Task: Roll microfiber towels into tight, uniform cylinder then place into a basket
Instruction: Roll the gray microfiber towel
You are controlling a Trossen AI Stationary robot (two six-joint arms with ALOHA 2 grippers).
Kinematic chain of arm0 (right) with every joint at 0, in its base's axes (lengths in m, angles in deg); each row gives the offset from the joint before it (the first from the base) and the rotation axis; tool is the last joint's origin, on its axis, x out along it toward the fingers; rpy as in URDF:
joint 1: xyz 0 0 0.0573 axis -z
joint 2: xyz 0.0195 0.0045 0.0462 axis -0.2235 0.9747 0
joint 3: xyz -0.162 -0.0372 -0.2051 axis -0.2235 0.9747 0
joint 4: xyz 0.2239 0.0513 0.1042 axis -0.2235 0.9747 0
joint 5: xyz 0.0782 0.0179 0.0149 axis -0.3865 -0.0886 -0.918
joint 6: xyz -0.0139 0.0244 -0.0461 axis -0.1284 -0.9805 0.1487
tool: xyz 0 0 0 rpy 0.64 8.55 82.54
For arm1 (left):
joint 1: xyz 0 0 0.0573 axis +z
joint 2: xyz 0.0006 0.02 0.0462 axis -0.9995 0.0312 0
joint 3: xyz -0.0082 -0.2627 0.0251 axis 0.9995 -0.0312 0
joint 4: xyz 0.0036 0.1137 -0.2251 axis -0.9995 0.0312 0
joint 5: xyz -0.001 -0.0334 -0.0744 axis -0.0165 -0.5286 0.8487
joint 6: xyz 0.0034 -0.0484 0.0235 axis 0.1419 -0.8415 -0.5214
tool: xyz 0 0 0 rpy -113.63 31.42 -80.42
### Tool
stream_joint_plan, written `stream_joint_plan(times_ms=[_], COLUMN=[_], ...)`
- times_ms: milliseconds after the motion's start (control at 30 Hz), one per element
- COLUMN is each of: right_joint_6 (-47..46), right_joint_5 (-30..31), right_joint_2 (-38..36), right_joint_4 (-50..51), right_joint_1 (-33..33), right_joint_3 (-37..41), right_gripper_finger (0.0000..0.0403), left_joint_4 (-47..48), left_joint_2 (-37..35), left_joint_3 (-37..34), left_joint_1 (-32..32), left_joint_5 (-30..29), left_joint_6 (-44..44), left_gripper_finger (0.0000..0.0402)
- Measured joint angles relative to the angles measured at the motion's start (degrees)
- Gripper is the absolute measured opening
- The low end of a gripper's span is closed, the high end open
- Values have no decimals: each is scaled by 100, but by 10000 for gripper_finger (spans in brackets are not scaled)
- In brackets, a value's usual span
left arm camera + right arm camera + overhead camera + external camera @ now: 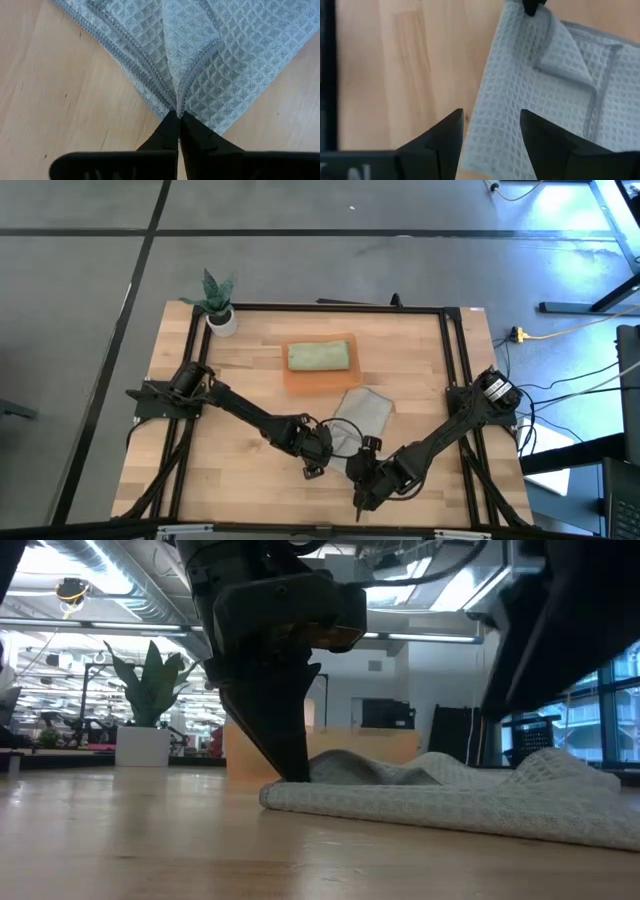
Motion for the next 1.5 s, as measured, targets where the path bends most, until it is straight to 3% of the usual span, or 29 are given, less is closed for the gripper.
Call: stream_joint_plan(times_ms=[533, 967, 1200, 1500], right_joint_6=[310, 598, 609, 761], right_joint_5=[-154, -362, -373, -509], right_joint_2=[9, 0, 3, -228], right_joint_4=[-1522, -1709, -1670, -1676], right_joint_1=[47, 151, 151, 121], right_joint_3=[1338, 1365, 1359, 1365], right_gripper_finger=[197, 197, 197, 197], left_joint_4=[-17, -17, 206, 1016], left_joint_2=[0, 0, -265, -991], left_joint_3=[0, 0, 0, 2], left_joint_1=[0, 52, 226, 88], left_joint_5=[-85, -83, 213, -594], left_joint_6=[22, 166, 119, 169], left_gripper_finger=[1, 81, 84, 83])
